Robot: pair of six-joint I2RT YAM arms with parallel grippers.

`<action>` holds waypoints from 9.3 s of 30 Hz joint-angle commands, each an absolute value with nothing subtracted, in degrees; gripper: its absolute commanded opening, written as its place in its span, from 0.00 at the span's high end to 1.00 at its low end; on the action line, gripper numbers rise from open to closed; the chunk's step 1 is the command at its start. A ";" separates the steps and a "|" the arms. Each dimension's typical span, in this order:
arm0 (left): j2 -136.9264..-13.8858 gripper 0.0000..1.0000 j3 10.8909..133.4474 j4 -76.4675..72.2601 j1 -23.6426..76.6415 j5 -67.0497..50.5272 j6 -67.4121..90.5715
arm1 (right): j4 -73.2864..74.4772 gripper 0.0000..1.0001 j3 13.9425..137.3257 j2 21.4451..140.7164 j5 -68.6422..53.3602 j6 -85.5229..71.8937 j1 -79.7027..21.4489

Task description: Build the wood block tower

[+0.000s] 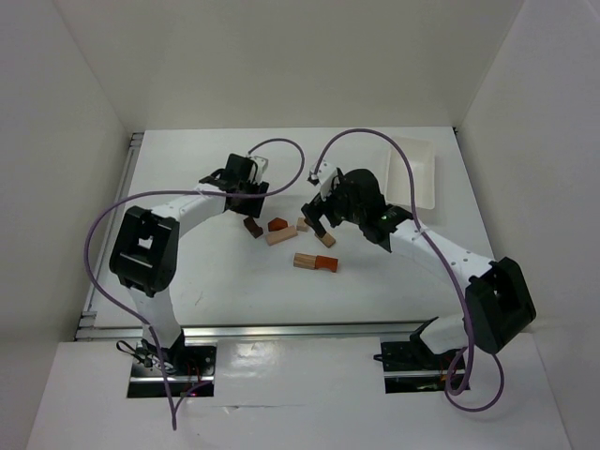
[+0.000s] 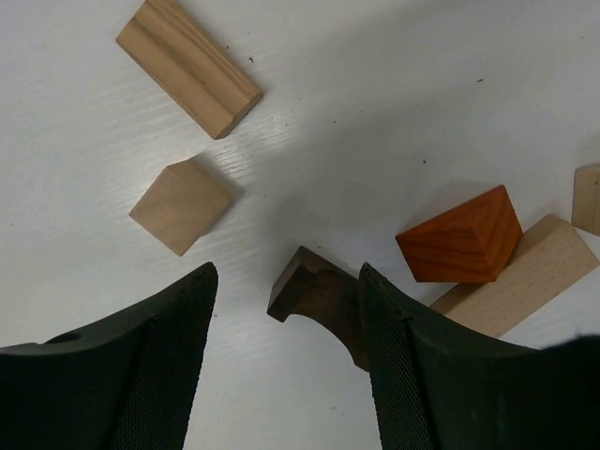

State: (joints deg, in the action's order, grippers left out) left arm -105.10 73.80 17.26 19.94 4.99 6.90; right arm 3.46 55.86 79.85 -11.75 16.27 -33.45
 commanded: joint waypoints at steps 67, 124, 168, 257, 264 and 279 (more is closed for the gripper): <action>-98.52 0.58 59.77 15.64 16.35 -3.16 19.95 | 1.49 0.00 57.22 81.65 -7.03 14.41 -30.94; -54.85 1.00 44.03 -20.93 15.47 -49.93 61.52 | -61.25 0.15 39.37 71.37 -46.85 6.06 -38.32; -48.70 0.34 51.76 5.40 15.47 -33.78 47.13 | -49.17 1.00 51.67 77.08 -48.44 2.09 -40.52; -38.67 0.00 60.82 47.46 15.47 17.14 43.15 | 42.10 0.54 93.08 121.90 2.81 17.31 -54.67; -38.67 0.00 60.82 47.46 15.47 17.14 43.15 | 40.88 0.59 90.18 120.07 3.95 17.31 -54.67; -38.67 0.01 60.82 47.46 15.47 16.08 42.63 | 37.18 0.59 88.59 119.53 6.86 19.33 -54.67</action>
